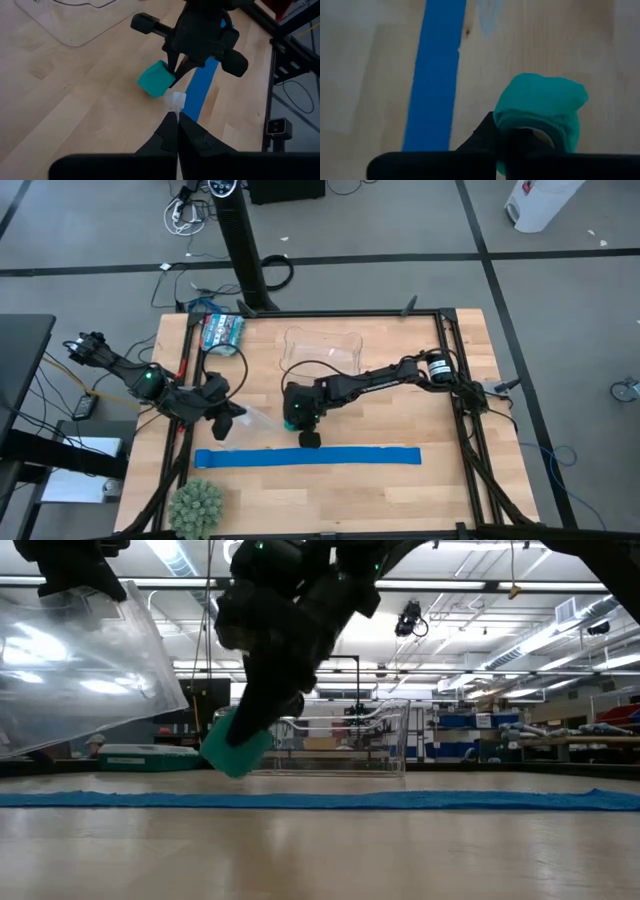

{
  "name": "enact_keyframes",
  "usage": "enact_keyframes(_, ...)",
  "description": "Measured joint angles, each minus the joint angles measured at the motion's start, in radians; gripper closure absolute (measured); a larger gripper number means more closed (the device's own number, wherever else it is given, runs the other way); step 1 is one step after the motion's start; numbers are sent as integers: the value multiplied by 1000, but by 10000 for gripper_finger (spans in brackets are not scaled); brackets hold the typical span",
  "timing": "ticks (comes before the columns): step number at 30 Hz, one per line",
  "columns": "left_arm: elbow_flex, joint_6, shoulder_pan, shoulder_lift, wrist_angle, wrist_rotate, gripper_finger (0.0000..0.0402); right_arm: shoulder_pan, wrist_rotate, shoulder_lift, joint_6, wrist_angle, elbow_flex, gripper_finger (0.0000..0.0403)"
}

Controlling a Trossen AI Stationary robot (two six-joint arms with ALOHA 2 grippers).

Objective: Roll bandage
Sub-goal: Put the green bandage into the transparent zip bag

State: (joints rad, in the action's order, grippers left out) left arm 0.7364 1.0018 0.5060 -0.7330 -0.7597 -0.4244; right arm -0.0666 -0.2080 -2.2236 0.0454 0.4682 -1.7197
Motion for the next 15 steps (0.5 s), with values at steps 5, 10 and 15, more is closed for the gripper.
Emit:
enact_keyframes(5,0,-2,0,0,55,-4,399,1,-10,59,41,48,-61,400)
enact_keyframes(10,0,-44,0,0,188,-88,399,6,29,145,41,112,-98,401)
enact_keyframes(15,0,-116,-12,0,309,-196,399,27,35,264,58,275,-98,402)
